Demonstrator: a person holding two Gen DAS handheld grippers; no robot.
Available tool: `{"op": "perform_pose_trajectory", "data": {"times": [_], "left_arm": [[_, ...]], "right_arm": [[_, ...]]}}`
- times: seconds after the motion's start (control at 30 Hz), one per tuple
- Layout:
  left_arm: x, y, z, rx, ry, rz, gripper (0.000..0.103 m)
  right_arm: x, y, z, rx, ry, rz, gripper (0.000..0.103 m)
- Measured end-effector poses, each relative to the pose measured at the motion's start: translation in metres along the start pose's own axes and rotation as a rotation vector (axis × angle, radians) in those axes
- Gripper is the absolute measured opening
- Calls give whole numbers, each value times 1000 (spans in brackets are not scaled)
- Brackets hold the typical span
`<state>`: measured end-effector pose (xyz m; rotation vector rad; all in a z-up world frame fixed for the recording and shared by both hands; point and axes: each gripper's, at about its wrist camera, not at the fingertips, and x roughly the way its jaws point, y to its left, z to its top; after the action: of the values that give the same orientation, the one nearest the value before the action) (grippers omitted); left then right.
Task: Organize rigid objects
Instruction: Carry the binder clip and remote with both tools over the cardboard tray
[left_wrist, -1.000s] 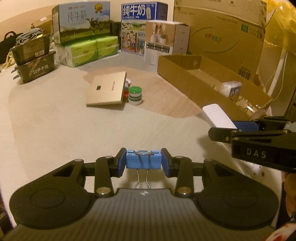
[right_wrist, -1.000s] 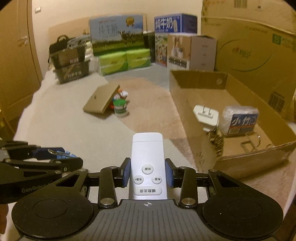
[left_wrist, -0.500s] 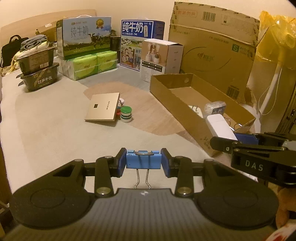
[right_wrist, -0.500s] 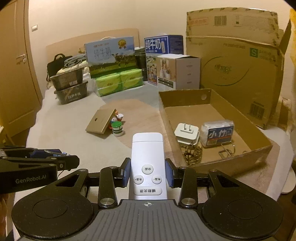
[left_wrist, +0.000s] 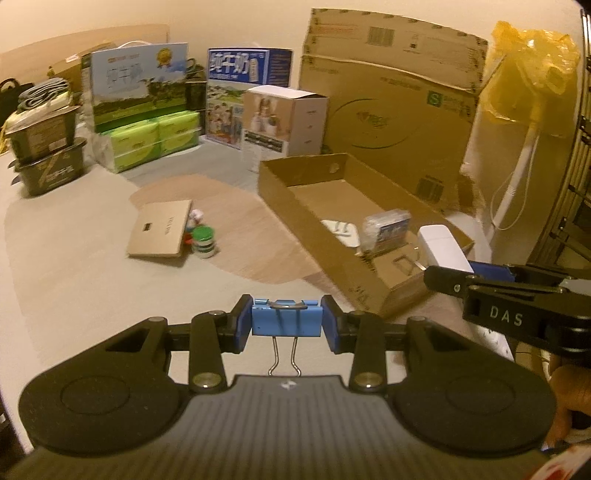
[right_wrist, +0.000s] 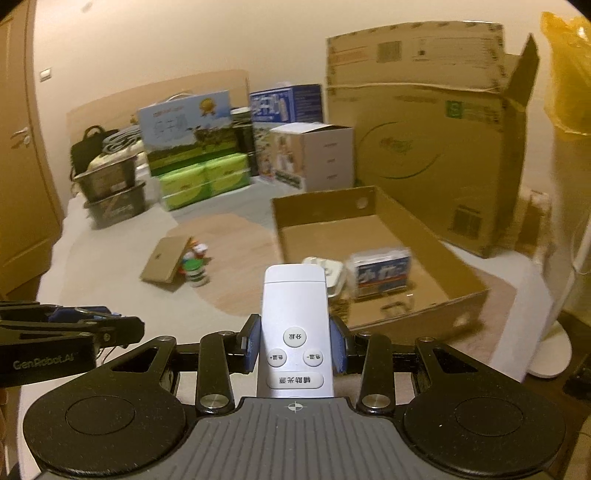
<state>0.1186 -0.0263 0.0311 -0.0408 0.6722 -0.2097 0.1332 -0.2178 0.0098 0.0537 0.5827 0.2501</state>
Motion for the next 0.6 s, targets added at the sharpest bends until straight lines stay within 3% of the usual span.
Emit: {"op": "perform_pose_trajectory", "data": {"times": [0.6], "left_arm": [[23, -49, 25, 49, -4, -72, 36]], "right_arm": [[-12, -58, 17, 37, -21, -78, 39]]}}
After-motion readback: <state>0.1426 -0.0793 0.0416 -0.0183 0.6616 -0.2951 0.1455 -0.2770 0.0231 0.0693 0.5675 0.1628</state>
